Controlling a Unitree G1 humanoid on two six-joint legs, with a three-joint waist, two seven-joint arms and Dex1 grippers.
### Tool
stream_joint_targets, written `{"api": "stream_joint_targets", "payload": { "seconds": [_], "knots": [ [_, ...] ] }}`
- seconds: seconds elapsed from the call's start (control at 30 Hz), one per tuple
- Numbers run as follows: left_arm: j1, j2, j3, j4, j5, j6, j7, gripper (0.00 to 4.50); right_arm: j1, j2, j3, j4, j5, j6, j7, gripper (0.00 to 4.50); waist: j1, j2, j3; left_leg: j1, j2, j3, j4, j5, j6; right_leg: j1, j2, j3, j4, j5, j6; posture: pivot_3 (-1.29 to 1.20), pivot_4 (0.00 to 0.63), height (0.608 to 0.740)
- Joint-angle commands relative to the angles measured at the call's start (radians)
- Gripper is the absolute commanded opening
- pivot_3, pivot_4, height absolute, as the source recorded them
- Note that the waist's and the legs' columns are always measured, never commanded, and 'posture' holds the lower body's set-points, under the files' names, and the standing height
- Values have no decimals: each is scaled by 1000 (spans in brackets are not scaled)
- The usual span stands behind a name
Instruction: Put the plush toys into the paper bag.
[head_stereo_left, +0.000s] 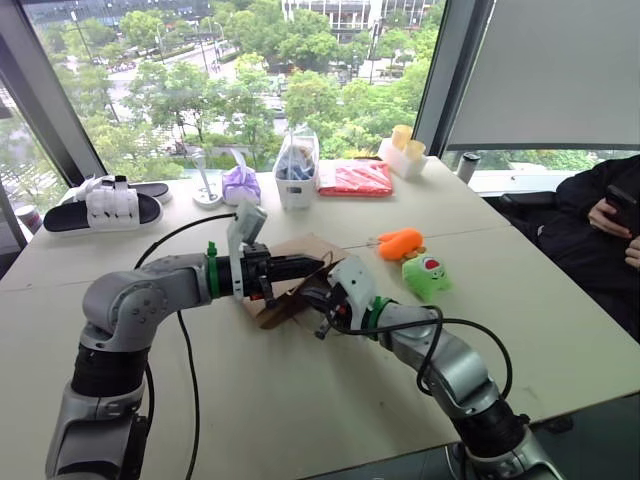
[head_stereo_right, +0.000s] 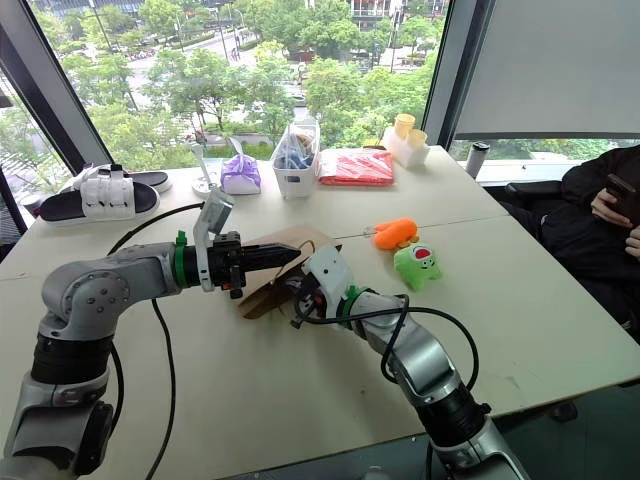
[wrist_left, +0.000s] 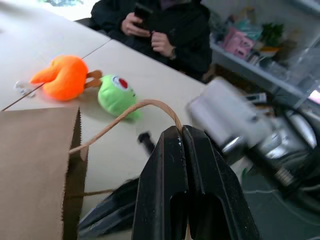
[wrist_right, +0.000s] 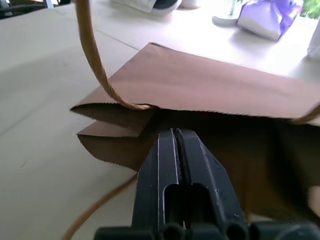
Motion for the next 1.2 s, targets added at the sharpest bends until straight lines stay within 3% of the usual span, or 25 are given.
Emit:
{"api": "stream_joint_targets", "payload": {
  "seconds": [0.03, 0.5, 0.87, 1.2],
  "knots": [
    [-30, -11, 75, 6, -91, 50, 40, 48, -19, 27, -12, 60, -32, -66, -10, 0, 0, 0, 0, 0, 0, 0, 0, 0, 0, 0, 0, 0, 0, 0, 0, 0, 150, 740],
    [-94, -46, 236, 92, -384, 160, 296, 48, -79, 124, -3, 450, -155, -318, 1, 0, -2, -1, 0, 0, 0, 0, 0, 1, -2, -3, -1, 1, 7, 0, 0, 0, 150, 740],
    [-206, -51, 288, 228, -503, 94, 434, 48, -42, 134, 17, 471, -194, -307, 59, 0, -2, -1, -1, 0, -1, 0, 0, 2, -3, -5, -1, 2, 9, 0, 0, 0, 150, 740],
    [-181, -72, 250, 185, -635, 103, 498, 48, -26, 146, 9, 465, -204, -294, 65, 0, -3, -1, -1, 0, 0, 0, 0, 2, -3, -6, -1, 2, 9, 0, 0, 0, 150, 740]
  ]
}}
